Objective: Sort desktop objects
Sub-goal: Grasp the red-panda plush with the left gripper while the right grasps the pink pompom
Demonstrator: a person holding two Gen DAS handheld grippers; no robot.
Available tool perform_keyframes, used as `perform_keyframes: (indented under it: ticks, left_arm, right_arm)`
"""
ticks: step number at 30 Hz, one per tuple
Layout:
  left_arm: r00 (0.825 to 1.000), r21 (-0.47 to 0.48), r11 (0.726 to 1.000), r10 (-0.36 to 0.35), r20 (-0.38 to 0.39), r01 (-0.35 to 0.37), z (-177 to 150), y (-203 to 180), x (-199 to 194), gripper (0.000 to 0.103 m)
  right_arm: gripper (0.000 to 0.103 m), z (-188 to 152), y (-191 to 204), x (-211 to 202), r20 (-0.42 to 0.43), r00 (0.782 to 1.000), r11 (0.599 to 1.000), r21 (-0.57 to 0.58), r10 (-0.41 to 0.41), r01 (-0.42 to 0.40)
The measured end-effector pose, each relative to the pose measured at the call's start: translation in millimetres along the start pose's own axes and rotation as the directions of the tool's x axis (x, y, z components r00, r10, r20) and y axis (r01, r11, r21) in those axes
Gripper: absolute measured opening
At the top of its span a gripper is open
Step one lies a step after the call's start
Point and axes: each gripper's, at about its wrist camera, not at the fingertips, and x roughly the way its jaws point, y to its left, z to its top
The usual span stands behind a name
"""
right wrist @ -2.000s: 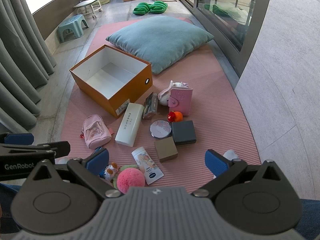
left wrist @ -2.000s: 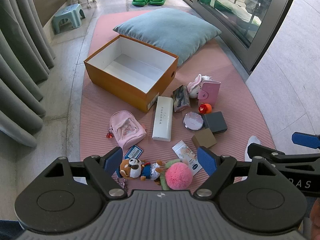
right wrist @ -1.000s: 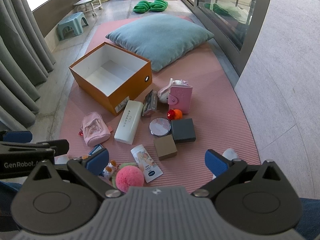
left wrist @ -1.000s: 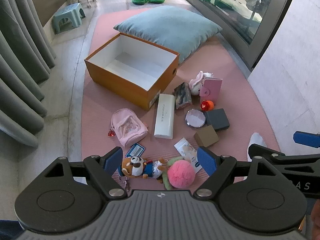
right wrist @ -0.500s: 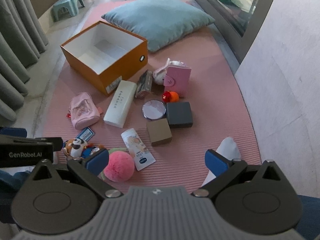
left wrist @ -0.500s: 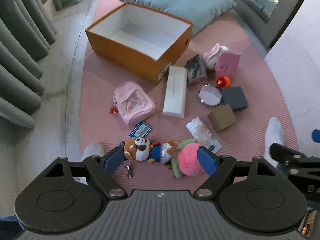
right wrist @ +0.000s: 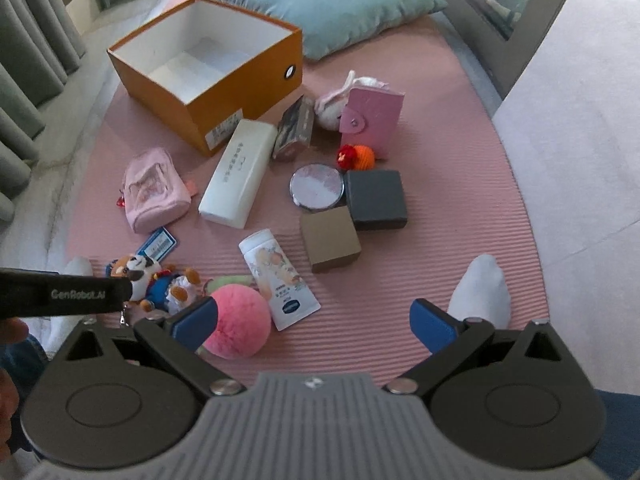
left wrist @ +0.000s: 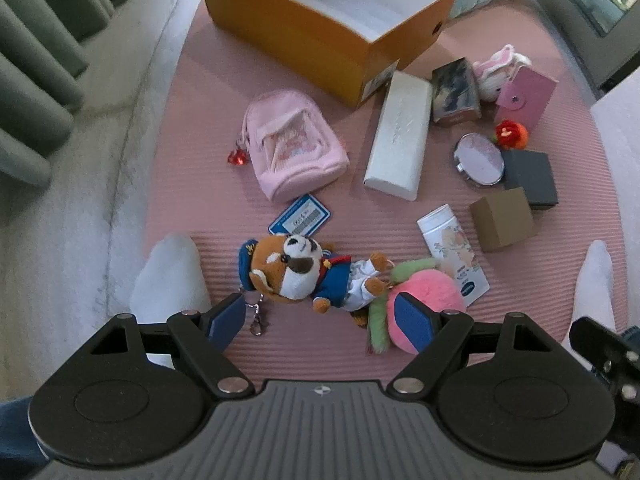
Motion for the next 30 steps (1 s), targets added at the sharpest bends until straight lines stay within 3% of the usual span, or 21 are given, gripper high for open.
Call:
perform_keyframes:
  ticks: [6,15,20,25,30]
  left_arm:
    - [0.999,-0.043,0.999,0.006,-0.045,-0.008,-0.6,1.1,30.3,0.097]
    - [0.992,-0.253,0.967,-0.058,-0.115,0.027,2.7,32.2,75.1,0.097]
    - [0.986,-0.375,0.921,-0.143,-0.089,0.100,6.0,47.1,88.4,0.096]
    - [0.975,-0.477,0.866,-0.210,-0.067,0.154,7.9,59.6,104.4,0.097]
    - [0.960,-0.543,0.815,-0.274,-0.054,0.202,7.6,66.2,121.3,0.096]
  right_arm:
    - [0.103,-0.1,3.1,22.2,-0.021,1.000,1.000,-0.001,0.007,-0.007]
    - [0.102,-13.9,14.5,74.2,-0.086,0.995,0.998,-0.049,0.044,-0.048]
    - [0.087,-23.7,21.0,100.3,-0.118,0.984,0.988,-0.067,0.133,-0.141]
    - [0.087,-23.3,40.4,107.2,-0.066,0.977,0.972,-0.106,0.203,-0.210]
    - [0.086,-21.8,59.6,121.8,-0.081,0.971,0.959,-0.157,0.225,-0.236]
